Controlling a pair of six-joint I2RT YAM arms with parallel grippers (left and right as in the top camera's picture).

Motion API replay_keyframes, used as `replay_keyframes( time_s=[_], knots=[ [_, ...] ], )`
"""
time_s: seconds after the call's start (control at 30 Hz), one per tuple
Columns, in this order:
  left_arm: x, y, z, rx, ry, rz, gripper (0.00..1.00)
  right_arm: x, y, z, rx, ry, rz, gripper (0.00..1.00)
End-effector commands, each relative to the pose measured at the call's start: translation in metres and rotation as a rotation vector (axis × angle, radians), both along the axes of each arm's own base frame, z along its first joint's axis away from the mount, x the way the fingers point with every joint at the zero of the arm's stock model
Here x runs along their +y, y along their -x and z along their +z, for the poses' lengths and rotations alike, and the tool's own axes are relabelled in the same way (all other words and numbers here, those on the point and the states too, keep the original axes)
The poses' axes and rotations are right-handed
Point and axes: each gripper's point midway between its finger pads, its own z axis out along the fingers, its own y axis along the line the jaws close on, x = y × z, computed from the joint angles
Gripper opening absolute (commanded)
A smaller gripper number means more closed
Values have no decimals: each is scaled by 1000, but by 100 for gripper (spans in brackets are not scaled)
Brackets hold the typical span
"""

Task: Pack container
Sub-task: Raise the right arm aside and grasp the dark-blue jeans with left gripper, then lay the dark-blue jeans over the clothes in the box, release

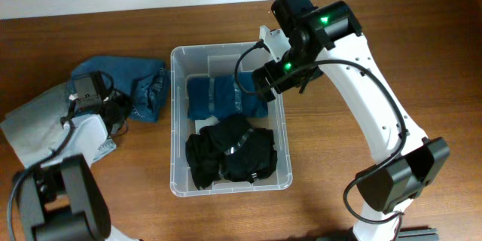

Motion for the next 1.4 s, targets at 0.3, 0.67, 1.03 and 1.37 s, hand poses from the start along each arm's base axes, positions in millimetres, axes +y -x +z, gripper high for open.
replay_keyframes(
  time_s=[0.3,0.67,1.03,1.37],
  knots=[
    [-65,27,264,-590,-395,-442,1,-102,-39,85,-216,-9,-369,99],
    [-237,58,271,-740,-307,-1165,1,-189,-29,91,-190,15,-594,99],
    [-311,71,184,-581,70,-1459,0,-189,-29,91,-190,16,-594,99],
    [-285,87,139,-302,36,-1388,1,-189,-29,91,-191,16,-594,99]
  ],
)
